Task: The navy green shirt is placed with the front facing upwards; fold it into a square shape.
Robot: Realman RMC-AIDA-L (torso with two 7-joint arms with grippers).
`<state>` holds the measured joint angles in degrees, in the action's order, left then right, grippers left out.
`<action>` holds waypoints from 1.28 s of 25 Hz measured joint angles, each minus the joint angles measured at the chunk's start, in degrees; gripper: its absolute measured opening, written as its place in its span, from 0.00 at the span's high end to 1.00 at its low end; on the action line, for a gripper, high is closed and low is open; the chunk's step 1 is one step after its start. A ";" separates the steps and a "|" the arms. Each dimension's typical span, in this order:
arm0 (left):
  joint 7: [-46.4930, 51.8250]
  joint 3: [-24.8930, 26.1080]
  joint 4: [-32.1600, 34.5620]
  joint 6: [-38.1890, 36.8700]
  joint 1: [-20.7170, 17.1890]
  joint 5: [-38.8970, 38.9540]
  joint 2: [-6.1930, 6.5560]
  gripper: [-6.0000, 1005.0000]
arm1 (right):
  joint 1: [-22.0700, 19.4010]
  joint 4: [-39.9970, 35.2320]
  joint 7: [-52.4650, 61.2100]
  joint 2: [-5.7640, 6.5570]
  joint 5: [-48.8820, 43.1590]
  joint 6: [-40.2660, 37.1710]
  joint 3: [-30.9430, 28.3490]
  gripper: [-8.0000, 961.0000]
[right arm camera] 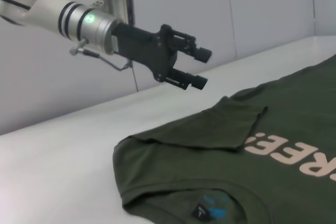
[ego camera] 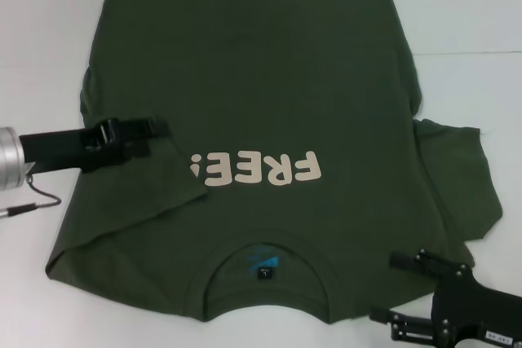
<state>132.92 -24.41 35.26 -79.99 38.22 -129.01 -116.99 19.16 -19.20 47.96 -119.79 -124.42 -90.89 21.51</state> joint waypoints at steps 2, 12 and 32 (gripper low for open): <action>-6.30 0.21 0.60 -5.67 -0.57 0.34 0.25 0.44 | 0.17 -0.22 1.77 0.01 0.02 -1.33 -1.25 0.03; -34.07 -2.39 8.66 -24.20 -8.04 -0.23 -2.30 0.15 | 4.22 -7.37 28.84 1.18 -0.31 -5.10 -3.08 0.03; -58.12 -3.35 15.17 -22.62 -16.00 -0.28 -6.06 0.05 | 13.16 -24.44 91.55 14.23 -3.52 -6.11 9.98 0.03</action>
<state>74.80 -27.75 50.43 -102.61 22.22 -129.29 -123.04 32.32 -43.65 139.52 -105.56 -127.95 -97.00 31.49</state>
